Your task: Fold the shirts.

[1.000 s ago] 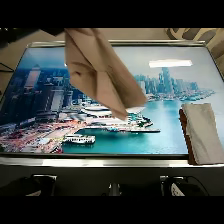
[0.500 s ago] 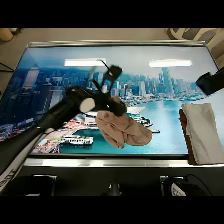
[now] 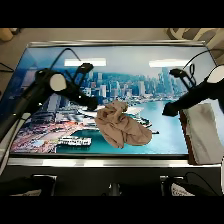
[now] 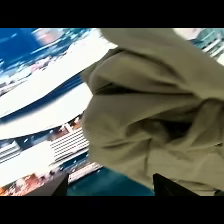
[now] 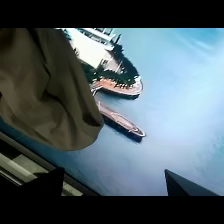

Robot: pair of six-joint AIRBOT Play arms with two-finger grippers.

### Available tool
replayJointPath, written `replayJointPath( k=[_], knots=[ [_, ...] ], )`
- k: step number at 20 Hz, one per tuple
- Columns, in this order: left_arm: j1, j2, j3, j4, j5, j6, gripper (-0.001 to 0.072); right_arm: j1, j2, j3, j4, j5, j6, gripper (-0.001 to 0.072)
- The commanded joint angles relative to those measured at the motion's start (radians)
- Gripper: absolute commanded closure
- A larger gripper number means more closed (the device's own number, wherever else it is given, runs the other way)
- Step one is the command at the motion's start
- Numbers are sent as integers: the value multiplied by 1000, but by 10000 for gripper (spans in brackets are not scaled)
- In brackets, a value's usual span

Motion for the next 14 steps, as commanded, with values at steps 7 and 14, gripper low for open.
replayJointPath(
  k=[7,14],
  knots=[
    [105,31,-533,-361,362,54,99,1,12,-346,85,-85,-52,33],
    [61,-82,-517,-499,546,101,208,1,12,-465,138,-137,-80,19]
  ],
)
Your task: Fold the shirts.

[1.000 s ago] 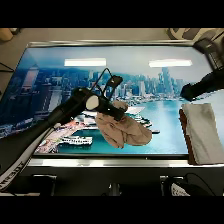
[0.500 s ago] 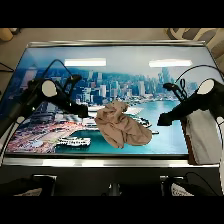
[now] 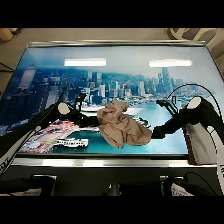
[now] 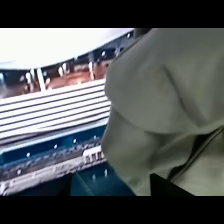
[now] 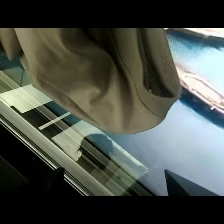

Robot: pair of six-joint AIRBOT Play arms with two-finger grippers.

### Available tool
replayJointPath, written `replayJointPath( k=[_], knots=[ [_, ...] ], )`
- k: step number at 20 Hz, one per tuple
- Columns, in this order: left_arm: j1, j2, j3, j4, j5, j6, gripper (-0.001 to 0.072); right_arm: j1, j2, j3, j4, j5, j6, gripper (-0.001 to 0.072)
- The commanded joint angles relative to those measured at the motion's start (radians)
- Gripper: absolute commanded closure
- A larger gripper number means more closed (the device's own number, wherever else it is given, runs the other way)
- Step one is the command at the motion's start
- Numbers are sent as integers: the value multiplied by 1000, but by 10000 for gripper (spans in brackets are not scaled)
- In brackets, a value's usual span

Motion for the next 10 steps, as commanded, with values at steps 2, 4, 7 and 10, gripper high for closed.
replayJointPath(
  k=[2,4,7,10],
  knots=[
    [-10,-54,3,-125,118,43,228,1,0,-63,27,-45,-14,10],
    [-10,-64,3,-141,127,40,422,1,0,-80,34,-73,-11,10],
    [-8,-61,13,-145,108,45,682,1,-14,-117,55,-125,-9,10],
    [-9,-49,24,-143,98,44,683,2,-71,-130,128,-147,-10,10]
  ],
)
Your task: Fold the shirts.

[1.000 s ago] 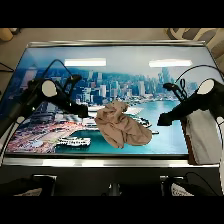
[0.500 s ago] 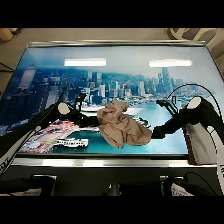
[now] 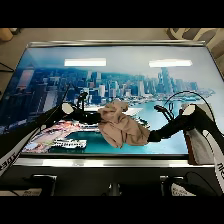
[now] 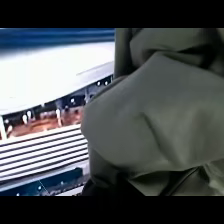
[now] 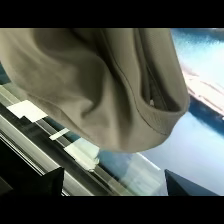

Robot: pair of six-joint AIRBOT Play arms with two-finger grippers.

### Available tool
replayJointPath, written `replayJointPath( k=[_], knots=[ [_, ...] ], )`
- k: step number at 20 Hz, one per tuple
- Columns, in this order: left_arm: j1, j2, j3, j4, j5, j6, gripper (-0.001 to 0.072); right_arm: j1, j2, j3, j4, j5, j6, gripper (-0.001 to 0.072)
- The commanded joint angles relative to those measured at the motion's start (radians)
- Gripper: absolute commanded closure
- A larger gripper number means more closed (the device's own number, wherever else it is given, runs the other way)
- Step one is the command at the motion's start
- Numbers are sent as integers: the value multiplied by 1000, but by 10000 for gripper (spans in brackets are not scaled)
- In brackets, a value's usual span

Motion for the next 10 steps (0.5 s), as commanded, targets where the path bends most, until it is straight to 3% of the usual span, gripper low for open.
replayJointPath(
  k=[1,3,4,5,7,10],
  knots=[
    [0,14,8,-9,-3,3,683,6,-58,-18,91,-46,0,11],
    [0,31,8,-9,-2,3,683,37,-100,-18,114,-70,16,15],
    [0,38,8,-9,0,3,683,63,-116,-18,114,-85,29,61],
    [1,43,10,-9,3,3,683,90,-126,-17,114,-115,28,247],
    [13,51,40,-4,-26,4,684,108,-118,0,115,-147,27,698],
    [43,127,163,101,-96,56,686,80,-24,154,31,-88,14,693]
  ],
)
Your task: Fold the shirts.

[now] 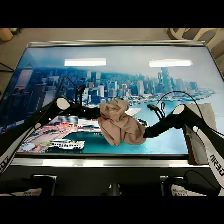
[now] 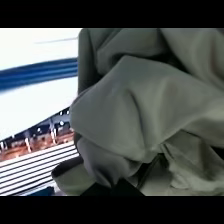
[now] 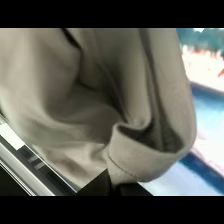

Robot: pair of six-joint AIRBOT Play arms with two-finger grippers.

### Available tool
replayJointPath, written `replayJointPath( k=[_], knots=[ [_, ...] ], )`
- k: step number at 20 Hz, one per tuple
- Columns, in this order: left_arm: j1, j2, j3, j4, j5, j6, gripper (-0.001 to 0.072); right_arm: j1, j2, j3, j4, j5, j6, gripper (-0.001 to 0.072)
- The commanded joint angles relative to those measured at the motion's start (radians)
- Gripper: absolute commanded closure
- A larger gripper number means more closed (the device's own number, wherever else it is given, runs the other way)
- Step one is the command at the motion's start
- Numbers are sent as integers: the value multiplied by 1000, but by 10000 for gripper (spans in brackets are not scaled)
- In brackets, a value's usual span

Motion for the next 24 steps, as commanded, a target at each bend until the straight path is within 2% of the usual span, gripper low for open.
replayJointPath(
  k=[1,3,6,9,12,16,20,21,22,24],
  knots=[
    [37,104,148,152,-71,34,686,-23,113,188,-104,29,-4,693],
    [77,218,307,249,-90,34,686,-79,255,412,-170,4,-4,693],
    [124,381,570,262,-71,34,685,-121,471,726,-239,-140,10,692],
    [122,510,682,295,-21,34,686,-121,656,823,-258,-264,77,692],
    [122,581,681,344,-72,30,686,-121,732,823,-278,-164,86,692],
    [122,576,679,362,-116,22,685,-121,711,822,-278,30,96,692],
    [122,466,678,362,-84,24,684,-121,578,748,-275,433,185,692],
    [122,416,678,361,-85,23,684,-121,548,686,-272,481,184,692],
    [119,356,667,357,-85,23,684,-121,526,595,-270,492,184,692],
    [97,219,623,357,-87,23,683,-121,513,373,-270,422,173,692]
  ],
)
